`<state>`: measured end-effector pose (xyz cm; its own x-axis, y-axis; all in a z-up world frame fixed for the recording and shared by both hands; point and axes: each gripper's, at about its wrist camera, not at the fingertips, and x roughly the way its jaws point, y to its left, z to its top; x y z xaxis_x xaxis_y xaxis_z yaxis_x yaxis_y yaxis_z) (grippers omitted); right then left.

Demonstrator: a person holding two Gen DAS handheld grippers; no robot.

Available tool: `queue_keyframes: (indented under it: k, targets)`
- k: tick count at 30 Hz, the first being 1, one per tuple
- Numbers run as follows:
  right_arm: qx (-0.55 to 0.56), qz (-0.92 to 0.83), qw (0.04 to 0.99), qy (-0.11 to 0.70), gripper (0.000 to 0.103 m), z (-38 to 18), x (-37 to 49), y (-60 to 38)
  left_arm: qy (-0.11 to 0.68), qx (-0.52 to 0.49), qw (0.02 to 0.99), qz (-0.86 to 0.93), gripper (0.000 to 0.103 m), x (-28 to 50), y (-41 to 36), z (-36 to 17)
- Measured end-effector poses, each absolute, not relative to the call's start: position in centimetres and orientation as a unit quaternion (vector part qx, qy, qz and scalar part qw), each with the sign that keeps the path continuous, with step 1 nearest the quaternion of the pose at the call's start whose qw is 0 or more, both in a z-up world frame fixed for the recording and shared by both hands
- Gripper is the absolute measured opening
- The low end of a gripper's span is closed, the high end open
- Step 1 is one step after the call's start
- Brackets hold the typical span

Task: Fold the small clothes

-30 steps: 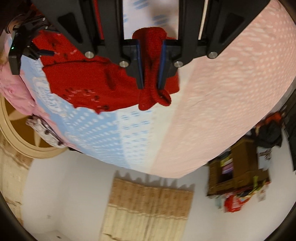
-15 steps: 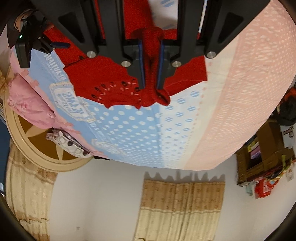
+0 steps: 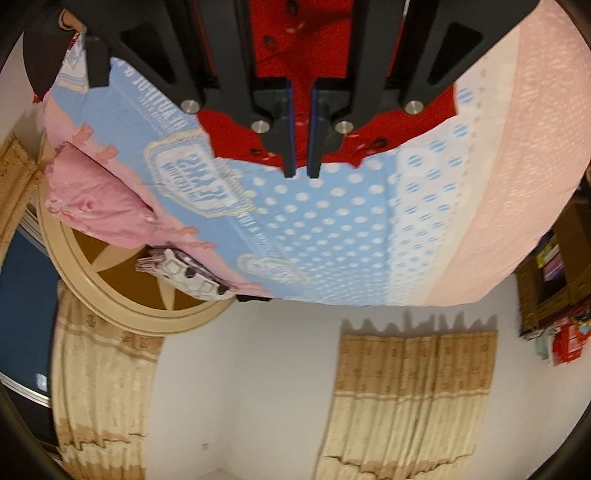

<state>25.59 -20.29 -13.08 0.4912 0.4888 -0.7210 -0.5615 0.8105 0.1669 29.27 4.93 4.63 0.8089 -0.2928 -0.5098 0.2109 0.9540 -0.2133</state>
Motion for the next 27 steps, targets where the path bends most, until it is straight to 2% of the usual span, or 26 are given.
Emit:
queue_keyframes:
  k: [7,10,11,12,13,14,15,17,27]
  targets:
    - [-0.024,0.302,0.859,0.413,0.090,-14.0,25.2,-22.3,0.298,-0.035,0.945,-0.132,0.006,30.4,2.2,2.9]
    - [-0.022,0.299,0.854,0.425,0.090,-14.3,25.8,-22.6,0.313,-0.032,0.942,-0.116,0.013,30.2,3.6,1.3]
    - [-0.025,0.297,0.855,0.425,0.090,-14.2,26.0,-22.5,0.317,-0.032,0.942,-0.106,0.020,30.0,4.4,0.6]
    - [-0.029,0.294,0.856,0.424,0.090,-14.1,26.3,-22.4,0.320,-0.032,0.942,-0.096,0.035,29.6,5.0,-0.1]
    - [-0.031,0.290,0.858,0.422,0.090,-13.9,26.9,-22.2,0.323,-0.031,0.942,-0.082,0.046,29.3,5.7,-0.9]
    - [-0.029,0.288,0.858,0.424,0.090,-13.8,27.4,-22.2,0.323,-0.030,0.944,-0.067,0.067,28.9,6.3,-1.6]
    - [-0.023,0.291,0.856,0.427,0.090,-13.6,28.1,-22.1,0.317,-0.029,0.947,-0.049,0.076,28.0,7.1,-2.6]
    - [0.001,0.295,0.849,0.438,0.090,-13.5,29.9,-22.0,0.319,-0.016,0.947,-0.024,0.080,27.2,7.8,-4.0]
    - [-0.001,0.277,0.837,0.472,0.089,-15.3,37.3,-17.6,0.352,-0.069,0.933,0.019,0.081,25.9,13.0,-11.9]
